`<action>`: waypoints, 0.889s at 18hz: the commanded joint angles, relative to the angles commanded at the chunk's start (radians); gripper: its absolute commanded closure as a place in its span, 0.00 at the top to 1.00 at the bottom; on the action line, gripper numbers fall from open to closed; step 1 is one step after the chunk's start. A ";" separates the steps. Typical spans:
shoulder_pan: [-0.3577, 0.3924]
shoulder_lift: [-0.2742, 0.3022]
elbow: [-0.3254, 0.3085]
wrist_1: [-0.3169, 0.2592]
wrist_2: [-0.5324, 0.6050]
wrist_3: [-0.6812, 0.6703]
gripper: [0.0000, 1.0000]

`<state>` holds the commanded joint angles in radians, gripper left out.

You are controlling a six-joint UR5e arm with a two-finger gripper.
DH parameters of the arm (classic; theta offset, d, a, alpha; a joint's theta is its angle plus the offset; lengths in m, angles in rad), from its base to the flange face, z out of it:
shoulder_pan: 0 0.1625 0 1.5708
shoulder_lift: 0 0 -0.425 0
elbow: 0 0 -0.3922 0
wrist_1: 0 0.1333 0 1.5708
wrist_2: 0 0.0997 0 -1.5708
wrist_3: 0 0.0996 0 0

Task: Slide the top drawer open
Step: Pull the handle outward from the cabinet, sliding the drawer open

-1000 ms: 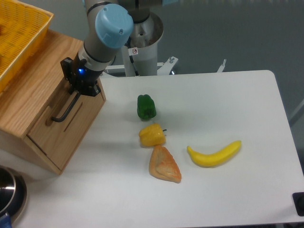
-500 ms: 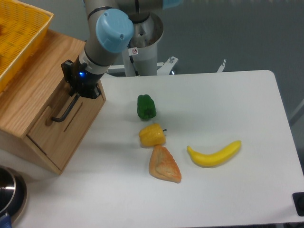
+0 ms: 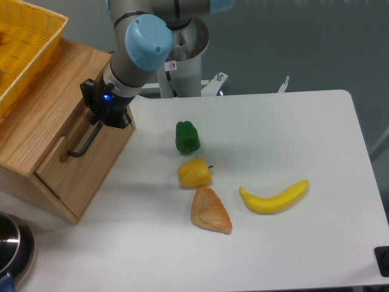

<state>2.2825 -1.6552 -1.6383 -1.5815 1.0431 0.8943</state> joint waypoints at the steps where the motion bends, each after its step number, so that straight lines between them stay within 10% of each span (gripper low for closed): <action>1: 0.000 0.000 0.000 0.000 0.000 0.000 0.00; 16: 0.041 -0.015 0.009 0.003 0.003 0.011 0.00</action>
<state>2.3240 -1.6704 -1.6291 -1.5785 1.0462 0.9050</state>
